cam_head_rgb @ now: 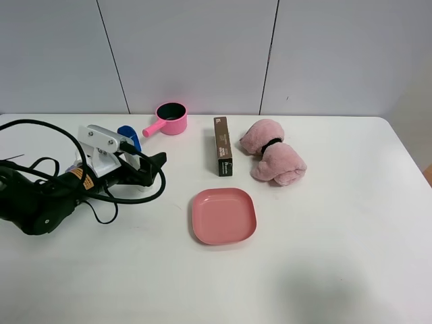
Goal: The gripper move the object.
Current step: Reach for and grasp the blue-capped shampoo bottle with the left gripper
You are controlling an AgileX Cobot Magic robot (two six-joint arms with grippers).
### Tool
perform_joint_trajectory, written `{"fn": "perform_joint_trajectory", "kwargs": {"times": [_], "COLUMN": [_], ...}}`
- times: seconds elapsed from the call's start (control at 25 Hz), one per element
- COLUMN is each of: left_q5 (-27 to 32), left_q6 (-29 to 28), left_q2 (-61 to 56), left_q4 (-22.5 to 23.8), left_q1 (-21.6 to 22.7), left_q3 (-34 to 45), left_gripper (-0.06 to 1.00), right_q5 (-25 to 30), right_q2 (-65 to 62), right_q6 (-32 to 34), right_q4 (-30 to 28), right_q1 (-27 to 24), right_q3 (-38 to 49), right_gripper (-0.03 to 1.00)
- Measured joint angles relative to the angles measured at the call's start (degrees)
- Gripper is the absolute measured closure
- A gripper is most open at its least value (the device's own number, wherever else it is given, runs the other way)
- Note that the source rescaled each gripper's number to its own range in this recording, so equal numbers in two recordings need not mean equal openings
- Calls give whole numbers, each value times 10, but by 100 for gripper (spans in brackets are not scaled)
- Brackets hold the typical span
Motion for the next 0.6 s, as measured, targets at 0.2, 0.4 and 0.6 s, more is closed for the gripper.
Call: {"fn": "perform_joint_trajectory", "kwargs": {"times": [0.2,0.4,0.6], "left_q5": [0,0,0], "left_q6": [-2,-14,-17], "left_q2": [17,23,24], "left_q4": [10,13,16], "left_q1": [0,0,0], "left_q3": [-21,-25,-25], "left_gripper": [-6,0,47], "right_q5": [0,0,0], "right_q2": [0,0,0], "right_q6": [0,0,0], "right_q4": [0,0,0], "right_q1": [0,0,0], "right_q3": [0,0,0], "right_gripper": [-3,-3,-3]}}
